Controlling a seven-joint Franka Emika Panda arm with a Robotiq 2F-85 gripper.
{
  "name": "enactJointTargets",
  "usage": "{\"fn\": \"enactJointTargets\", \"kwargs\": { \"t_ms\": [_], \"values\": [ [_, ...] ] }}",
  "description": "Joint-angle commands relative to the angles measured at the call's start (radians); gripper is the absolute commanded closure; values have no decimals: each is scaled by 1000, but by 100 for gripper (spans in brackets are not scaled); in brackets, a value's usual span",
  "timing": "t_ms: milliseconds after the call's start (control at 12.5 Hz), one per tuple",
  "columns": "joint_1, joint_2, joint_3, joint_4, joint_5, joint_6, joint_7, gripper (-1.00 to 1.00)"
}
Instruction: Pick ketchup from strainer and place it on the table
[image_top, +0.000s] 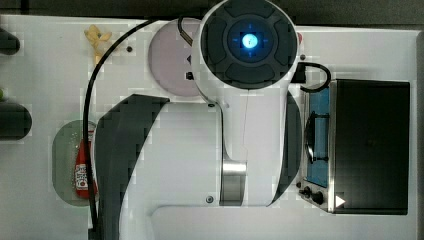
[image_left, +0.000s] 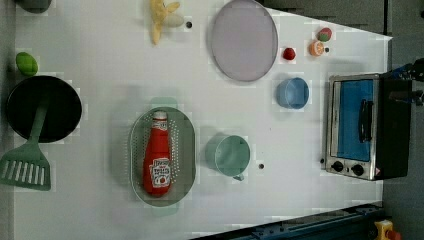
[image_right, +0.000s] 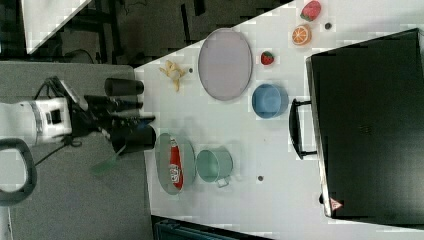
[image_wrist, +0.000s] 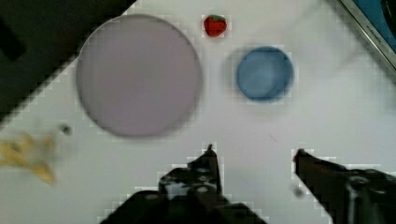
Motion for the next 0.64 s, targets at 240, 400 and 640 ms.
{"fn": "enactJointTargets", "kwargs": {
  "t_ms": [240,400,640],
  "values": [
    [26,-345,-24,-187,8,-212,72,-99],
    [49,-313,30,-187,11,-194,72,-100],
    [72,-254,150,-187,11,-117,73,-100]
  ]
}}
